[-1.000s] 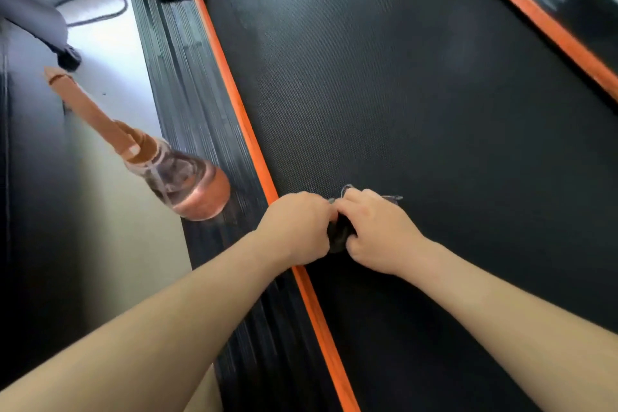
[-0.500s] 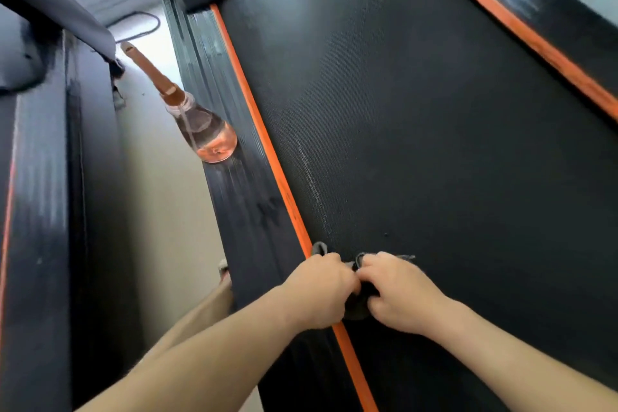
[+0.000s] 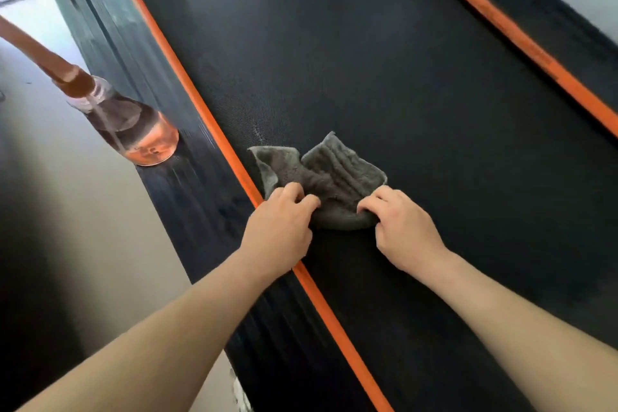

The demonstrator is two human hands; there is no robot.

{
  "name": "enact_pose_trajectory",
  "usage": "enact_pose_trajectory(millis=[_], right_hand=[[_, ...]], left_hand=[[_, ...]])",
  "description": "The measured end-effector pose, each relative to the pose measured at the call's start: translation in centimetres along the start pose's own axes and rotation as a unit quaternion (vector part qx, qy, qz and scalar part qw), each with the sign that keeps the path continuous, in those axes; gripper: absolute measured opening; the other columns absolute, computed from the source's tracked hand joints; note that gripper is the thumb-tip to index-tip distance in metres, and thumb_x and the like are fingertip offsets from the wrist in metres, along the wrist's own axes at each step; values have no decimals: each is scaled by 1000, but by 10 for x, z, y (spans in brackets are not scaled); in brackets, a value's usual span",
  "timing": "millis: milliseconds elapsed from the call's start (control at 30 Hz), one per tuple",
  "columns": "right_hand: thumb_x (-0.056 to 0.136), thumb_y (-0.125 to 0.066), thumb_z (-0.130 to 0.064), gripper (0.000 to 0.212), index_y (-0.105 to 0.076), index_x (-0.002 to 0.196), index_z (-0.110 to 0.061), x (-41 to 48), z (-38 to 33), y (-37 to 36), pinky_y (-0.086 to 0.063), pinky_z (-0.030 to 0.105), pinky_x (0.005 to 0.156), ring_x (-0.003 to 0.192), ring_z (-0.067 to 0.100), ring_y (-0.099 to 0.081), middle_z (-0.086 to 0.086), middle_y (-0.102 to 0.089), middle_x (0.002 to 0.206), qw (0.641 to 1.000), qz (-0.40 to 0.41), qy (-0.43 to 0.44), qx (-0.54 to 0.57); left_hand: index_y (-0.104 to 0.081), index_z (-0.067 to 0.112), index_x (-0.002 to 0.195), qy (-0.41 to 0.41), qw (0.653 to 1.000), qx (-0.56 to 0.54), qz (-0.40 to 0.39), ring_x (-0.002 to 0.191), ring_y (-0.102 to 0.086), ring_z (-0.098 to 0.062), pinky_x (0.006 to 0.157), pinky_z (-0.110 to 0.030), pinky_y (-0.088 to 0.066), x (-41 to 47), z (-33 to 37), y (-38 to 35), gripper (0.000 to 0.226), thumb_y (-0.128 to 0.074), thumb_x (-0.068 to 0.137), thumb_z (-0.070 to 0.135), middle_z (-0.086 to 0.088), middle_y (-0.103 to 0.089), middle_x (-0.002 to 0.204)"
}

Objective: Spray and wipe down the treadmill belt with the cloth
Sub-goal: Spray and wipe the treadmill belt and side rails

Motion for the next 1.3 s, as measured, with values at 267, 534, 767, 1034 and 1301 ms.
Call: enact_pose_trajectory(millis=[267,534,767,1034,1301], right_hand=[[79,-45,7,42,-67,75,-28,-39,13,52,-41,9,64,81,19,-66,-5,-70,78,960,-53,-218,167],[79,-43,3,40,-69,95,-23,7,-21,137,-35,42,95,87,18,-60,-9,-65,88,975,195,-93,56],[94,-53,-25,37,-61,130,-23,28,5,41,-45,43,101,126,21,-48,-1,-57,133,998,-38,-43,19],[95,-50,-14,38,-49,131,-28,-28,28,-1,-47,39,77,114,23,-44,3,-44,121,997,-73,22,-25],[95,-55,-15,34,-52,127,-22,-165,72,3,-36,36,67,111,25,-49,4,-48,114,992,-113,15,-53]], left_hand=[[-73,21,99,54,960,-271,-50,78,-59,-5,68,-10,-37,0,17,34,29,-47,92,9,15,-61,78],[-76,16,90,-36,967,-166,189,96,-55,-28,82,-34,-40,43,26,137,37,-39,83,20,2,-60,90],[-57,21,133,26,999,45,-1,108,-49,-41,98,-49,-43,40,19,7,47,-53,87,28,-16,-54,124],[-33,24,145,64,994,65,-62,111,-55,-39,88,-41,-45,3,74,-37,66,-61,86,26,-15,-41,132],[-54,18,103,15,995,51,-80,80,-55,-23,66,-31,-37,-65,192,-91,24,-60,80,19,0,-48,101]])
Point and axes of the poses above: each hand's wrist, its own x-axis towards the middle knuckle, its own y-axis out of the back of the hand, z = x × y, the point moved 8 cm from there along x, towards the middle knuckle
